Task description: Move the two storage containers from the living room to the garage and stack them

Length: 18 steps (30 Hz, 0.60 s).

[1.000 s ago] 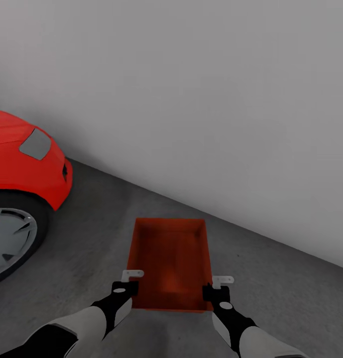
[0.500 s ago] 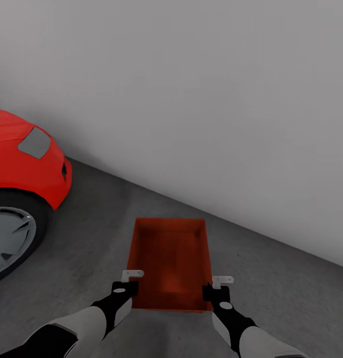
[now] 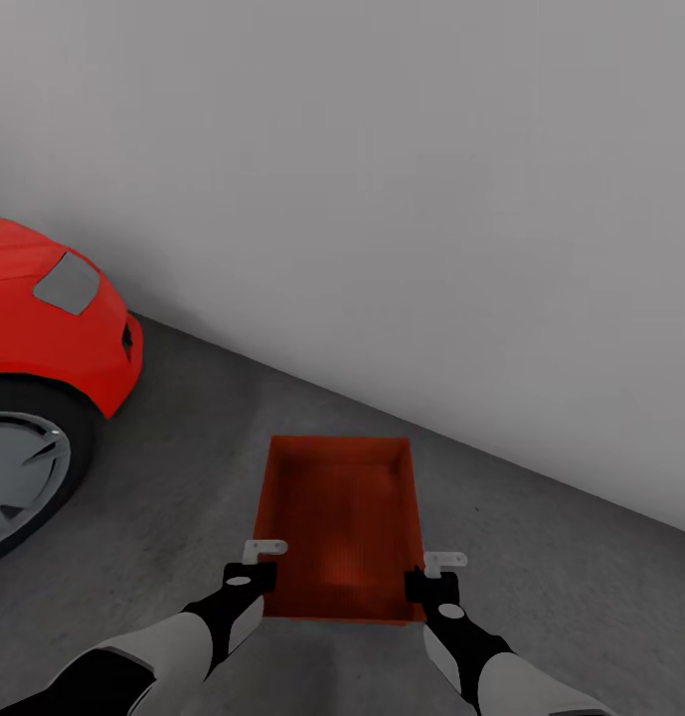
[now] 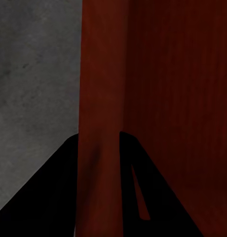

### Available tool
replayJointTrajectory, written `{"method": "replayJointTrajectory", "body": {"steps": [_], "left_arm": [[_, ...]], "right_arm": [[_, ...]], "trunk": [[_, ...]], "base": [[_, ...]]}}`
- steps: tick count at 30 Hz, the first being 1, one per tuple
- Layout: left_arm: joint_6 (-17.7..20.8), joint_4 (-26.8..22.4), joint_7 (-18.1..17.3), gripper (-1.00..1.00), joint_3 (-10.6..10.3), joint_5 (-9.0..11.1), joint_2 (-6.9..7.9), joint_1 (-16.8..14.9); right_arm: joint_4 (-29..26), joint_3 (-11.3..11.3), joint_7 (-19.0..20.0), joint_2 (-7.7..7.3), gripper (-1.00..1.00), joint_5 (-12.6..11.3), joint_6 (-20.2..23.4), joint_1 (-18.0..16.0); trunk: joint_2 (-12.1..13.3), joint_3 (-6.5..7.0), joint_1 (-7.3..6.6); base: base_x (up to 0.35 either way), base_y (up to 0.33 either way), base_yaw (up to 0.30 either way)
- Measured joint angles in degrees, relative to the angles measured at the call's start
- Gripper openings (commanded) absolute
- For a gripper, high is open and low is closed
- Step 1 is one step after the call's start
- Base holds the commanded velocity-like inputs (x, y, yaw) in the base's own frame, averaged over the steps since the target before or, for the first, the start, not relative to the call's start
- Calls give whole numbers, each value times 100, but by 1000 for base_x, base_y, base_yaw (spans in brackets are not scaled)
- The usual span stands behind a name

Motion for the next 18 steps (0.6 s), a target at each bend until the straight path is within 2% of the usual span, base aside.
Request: {"method": "replayJointTrajectory", "body": {"steps": [11,18], "left_arm": [[2,-4,1,-100,-4,0,0,0],[1,-1,0,-100,1,-2,0,0]], "right_arm": [[1,0,-1,0,-100,-4,-3,0],[0,0,1,0,-100,-1,0,0]], "trunk": [[0,0,0],[0,0,0]], "base": [[0,-2,0],[0,-73,0]]}}
